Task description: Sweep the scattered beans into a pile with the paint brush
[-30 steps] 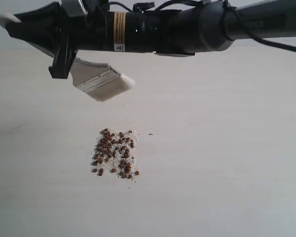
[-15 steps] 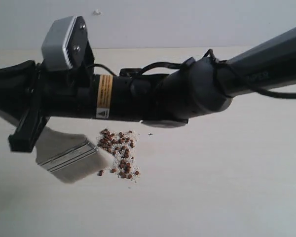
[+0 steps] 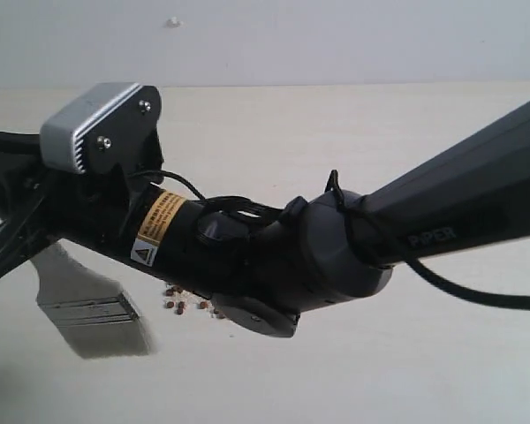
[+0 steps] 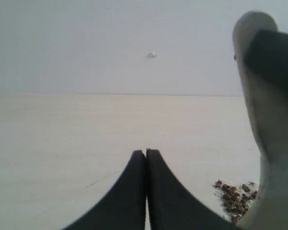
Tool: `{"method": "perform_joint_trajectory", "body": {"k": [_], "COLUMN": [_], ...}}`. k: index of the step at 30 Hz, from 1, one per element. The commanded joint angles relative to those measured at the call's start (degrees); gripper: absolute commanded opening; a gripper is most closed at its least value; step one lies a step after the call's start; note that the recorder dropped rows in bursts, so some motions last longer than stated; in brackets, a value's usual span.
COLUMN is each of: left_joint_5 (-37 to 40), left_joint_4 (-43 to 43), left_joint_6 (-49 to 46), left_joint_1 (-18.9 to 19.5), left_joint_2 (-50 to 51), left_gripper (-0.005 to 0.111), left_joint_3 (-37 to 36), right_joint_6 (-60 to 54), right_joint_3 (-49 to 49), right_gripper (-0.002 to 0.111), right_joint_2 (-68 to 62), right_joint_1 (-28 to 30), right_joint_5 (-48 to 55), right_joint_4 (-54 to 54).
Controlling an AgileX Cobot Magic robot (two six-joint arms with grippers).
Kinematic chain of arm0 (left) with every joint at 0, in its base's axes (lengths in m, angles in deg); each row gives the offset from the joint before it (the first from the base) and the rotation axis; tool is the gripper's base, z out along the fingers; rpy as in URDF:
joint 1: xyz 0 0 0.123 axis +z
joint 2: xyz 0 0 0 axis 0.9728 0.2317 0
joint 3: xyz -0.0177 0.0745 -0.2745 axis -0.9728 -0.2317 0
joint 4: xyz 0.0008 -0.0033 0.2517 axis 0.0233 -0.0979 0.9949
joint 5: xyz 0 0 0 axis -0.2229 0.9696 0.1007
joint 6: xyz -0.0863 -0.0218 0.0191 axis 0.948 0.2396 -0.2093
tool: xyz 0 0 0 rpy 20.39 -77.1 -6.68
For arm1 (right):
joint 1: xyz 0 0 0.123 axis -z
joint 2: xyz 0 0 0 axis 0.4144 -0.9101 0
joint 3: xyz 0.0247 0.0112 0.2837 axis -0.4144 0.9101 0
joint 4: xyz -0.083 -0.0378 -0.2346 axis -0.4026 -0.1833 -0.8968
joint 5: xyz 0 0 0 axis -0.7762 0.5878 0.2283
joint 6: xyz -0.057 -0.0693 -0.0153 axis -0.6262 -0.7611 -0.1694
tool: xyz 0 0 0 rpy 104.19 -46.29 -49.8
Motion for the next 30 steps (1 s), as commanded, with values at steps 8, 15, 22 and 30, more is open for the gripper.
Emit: {"method": "perform_joint_trajectory", "body": {"k": [8, 15, 22, 30], "left_joint_5": [-0.13, -0.13, -0.13, -0.13], "left_joint_4": [-0.33, -0.33, -0.33, -0.33], "left_joint_6": [-0.1, -0.1, -0.1, -0.1], "left_joint_1": [0.14, 0.14, 0.14, 0.14], "left_joint_2": [-0.16, -0.16, -0.16, -0.16], "left_gripper": [0.0, 0.0, 0.0, 0.0], "left_joint_3": [-0.11, -0.11, -0.11, -0.11], "right_joint_6": [-1.48, -8.19, -10.47, -8.81], "right_joint_3": [0.78, 0.78, 0.78, -0.08], "right_gripper": [0.0, 0.0, 0.0, 0.0], "right_joint_2": [-5.32, -5.45, -5.45, -7.75], "right_joint_1": [0.09, 0.09, 0.45, 0.45], "right_joint_5": [-0.66, -0.66, -0.66, -0.66], "right_joint_4": [14.03, 14.69, 16.12, 27.91]}}
